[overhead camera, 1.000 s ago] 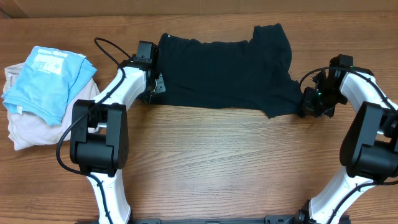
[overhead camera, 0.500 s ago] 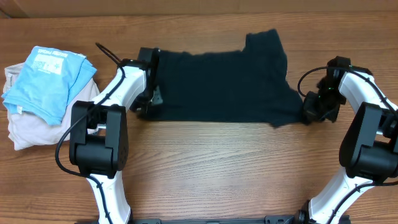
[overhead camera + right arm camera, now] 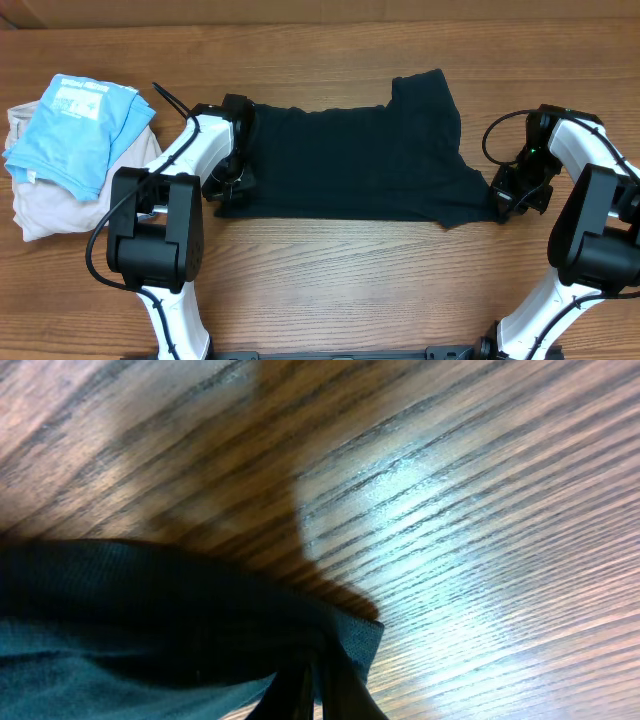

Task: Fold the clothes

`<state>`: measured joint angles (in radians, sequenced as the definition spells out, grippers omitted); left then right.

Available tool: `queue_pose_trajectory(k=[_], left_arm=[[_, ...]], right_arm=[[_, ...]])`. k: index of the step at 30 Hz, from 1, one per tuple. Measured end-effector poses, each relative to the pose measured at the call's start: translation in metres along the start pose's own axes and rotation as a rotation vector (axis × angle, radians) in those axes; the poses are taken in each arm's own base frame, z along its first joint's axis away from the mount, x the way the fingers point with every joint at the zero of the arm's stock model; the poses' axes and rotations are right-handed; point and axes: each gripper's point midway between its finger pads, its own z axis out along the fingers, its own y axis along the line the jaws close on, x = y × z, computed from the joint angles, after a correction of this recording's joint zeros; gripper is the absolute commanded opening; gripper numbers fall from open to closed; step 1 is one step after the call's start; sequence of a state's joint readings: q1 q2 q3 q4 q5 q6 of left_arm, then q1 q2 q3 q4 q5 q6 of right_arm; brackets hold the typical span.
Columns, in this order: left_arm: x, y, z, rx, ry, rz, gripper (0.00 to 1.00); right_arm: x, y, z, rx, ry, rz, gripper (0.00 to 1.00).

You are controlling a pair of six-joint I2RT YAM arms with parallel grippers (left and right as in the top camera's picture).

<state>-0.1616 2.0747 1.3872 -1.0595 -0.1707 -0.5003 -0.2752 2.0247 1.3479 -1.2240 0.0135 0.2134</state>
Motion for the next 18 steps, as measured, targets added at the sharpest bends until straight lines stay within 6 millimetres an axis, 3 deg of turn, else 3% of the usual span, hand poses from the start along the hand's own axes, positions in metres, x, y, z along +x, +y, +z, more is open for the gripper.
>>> queue_pose_trajectory(k=[4, 8, 9, 11, 13, 16, 18], left_arm=[[0.0, 0.0, -0.001, -0.002, 0.002, 0.0, 0.04], [0.003, 0.009, -0.001, -0.024, 0.024, -0.006, 0.04], [0.003, 0.011, -0.001, -0.026, 0.027, -0.011, 0.12], [0.002, 0.013, -0.001, -0.024, 0.025, -0.017, 0.58], [0.0, 0.014, -0.004, -0.018, 0.004, -0.023, 0.78], [-0.013, 0.01, -0.019, 0.043, -0.071, -0.043, 0.83], [-0.019, 0.007, -0.033, 0.085, -0.113, -0.044, 0.83]], right_arm=[[0.002, 0.001, -0.006, -0.01, -0.008, -0.003, 0.13], [0.0, -0.006, -0.036, -0.018, -0.112, 0.01, 0.21], [-0.002, -0.007, -0.049, -0.03, -0.154, 0.011, 0.24], [-0.008, -0.005, -0.074, -0.069, -0.255, 0.008, 0.3], [-0.017, 0.003, -0.1, -0.127, -0.36, -0.015, 0.33], [-0.026, 0.019, -0.128, -0.224, -0.47, -0.076, 0.38], [-0.029, 0.03, -0.134, -0.275, -0.494, -0.124, 0.39]])
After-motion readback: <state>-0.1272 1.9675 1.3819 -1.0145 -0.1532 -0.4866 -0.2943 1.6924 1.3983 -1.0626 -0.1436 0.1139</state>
